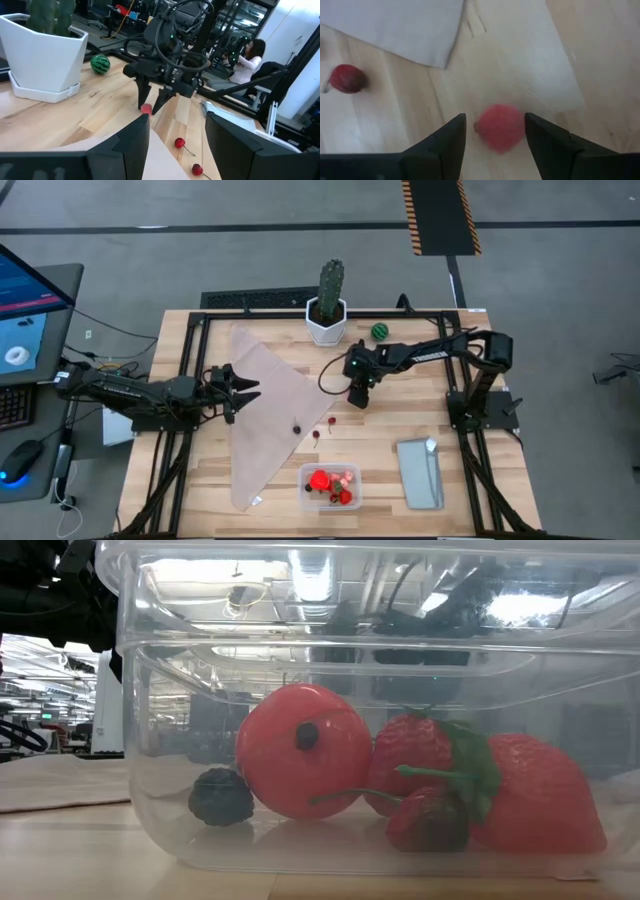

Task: Pick and placing Produce into tupperware
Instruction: Put the peach into the transparent bin

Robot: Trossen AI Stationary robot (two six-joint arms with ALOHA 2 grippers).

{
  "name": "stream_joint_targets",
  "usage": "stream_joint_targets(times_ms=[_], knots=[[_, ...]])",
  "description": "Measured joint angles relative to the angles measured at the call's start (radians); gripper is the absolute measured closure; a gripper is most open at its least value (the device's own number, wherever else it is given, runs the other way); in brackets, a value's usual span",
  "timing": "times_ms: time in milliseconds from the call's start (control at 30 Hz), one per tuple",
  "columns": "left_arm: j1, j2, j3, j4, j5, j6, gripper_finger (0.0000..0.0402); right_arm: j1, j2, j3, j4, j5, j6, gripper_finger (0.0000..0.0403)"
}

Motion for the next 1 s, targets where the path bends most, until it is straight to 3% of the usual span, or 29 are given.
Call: stream_joint_targets(times_ms=[300,667,1000], knots=[[0.0,0.0,0.0,-0.001,-0.001,0.001,0.0219,0.0,0.01,-0.001,0.003,0.0,0.01,0.0194],[0.0,0.0,0.0,-0.001,-0.001,0.0,0.0219,-0.006,0.013,0.0,-0.013,-0.026,0.021,0.0331],[0.0,0.0,0.0,-0.002,-0.001,-0.002,0.0219,0.032,0.02,0.107,-0.125,-0.067,0.021,0.0308]])
